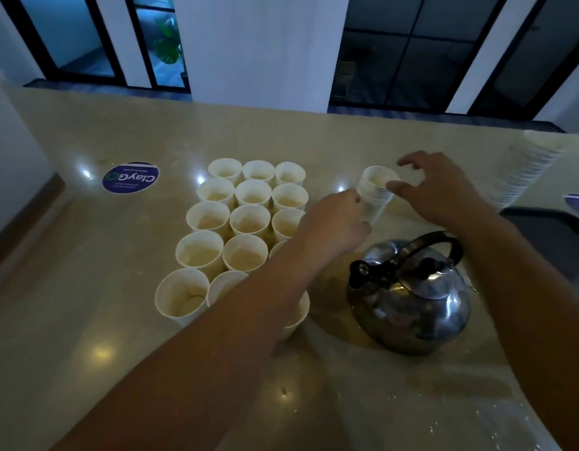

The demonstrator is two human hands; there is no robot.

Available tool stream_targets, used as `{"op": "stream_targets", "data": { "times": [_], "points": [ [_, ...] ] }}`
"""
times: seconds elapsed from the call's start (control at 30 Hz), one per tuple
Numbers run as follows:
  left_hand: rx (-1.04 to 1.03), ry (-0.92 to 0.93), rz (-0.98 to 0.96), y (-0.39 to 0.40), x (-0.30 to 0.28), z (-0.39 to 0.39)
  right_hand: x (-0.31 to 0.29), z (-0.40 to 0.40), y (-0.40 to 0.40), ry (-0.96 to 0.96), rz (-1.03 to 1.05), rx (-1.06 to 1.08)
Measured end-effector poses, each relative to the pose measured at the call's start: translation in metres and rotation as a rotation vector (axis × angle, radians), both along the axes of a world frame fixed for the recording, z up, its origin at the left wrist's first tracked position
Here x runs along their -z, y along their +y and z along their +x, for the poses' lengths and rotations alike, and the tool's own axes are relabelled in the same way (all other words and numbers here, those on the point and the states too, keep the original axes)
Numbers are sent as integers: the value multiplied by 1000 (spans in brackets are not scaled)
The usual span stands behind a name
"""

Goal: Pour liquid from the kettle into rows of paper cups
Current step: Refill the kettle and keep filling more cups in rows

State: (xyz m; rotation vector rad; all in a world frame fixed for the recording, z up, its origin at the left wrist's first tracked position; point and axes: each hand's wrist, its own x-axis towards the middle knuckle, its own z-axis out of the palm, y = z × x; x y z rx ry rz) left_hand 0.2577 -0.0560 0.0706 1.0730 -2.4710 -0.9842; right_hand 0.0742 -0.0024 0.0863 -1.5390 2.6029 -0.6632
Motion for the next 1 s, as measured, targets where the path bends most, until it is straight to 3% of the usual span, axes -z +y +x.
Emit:
{"op": "stream_targets", "data": {
  "times": [0.07, 0.23, 0.43, 0.57, 0.8, 1.0],
  "points": [
    [29, -3, 29, 1, 1, -1, -12, 2, 12, -15, 66, -34],
    [176, 2, 98, 13, 4, 3, -18, -1, 66, -290, 377, -177],
    [336, -107, 37, 24, 9, -9, 4, -6, 83, -359, 213, -161],
    [310, -76, 15, 26, 20, -15, 14, -6, 90, -410, 123, -98],
    [222, -45, -272, 32, 31, -37, 24, -13, 117, -380, -8, 123],
    [-28, 255, 48, 25, 41, -62, 19, -27, 138, -396, -7, 291]
  ]
}}
